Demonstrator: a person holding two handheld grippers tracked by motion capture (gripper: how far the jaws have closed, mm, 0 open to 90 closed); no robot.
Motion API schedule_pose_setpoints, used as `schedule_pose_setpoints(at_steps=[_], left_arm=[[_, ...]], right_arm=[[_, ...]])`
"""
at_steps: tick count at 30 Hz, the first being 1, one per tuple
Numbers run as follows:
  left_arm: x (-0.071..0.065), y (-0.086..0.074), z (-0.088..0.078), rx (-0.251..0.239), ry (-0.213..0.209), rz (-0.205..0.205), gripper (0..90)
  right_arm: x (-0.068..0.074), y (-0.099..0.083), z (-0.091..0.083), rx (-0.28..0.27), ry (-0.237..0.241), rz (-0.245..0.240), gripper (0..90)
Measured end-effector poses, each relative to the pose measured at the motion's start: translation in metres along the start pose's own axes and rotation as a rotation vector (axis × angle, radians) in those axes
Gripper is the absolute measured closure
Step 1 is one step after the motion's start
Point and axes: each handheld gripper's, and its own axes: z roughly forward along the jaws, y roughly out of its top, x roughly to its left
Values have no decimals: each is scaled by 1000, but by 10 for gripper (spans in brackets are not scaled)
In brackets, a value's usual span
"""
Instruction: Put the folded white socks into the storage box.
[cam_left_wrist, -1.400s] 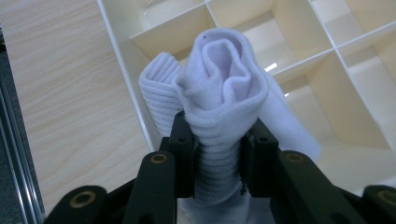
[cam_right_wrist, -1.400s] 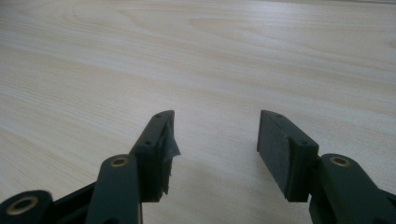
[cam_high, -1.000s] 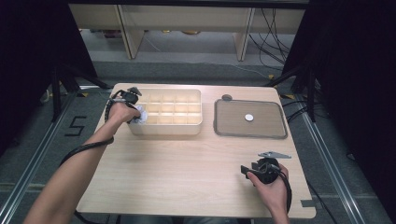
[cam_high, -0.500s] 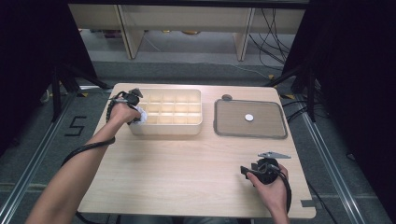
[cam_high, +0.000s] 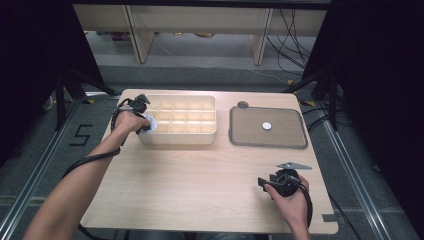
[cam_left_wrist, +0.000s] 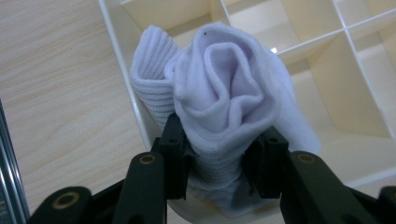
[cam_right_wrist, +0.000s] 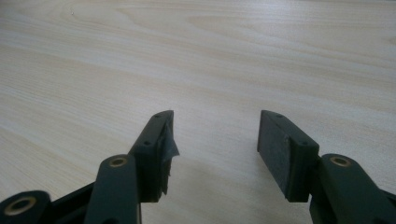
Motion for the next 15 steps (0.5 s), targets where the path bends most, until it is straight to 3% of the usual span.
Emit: schedule_pose_setpoints(at_steps=[4, 5, 7, 15], left_arm=[[-1, 0, -3, -30, -14, -37, 564], [0, 1, -4, -42, -18, -44, 530], [0, 2, -7, -48, -24, -49, 487], [-2, 6, -12, -79, -30, -72, 452]], right_arm=[[-1, 1, 2, -18, -11, -33, 463], [0, 1, 1, -6, -10, -15, 463], [0, 1, 2, -15, -9, -26, 463], [1, 1, 1, 0, -8, -9, 463]])
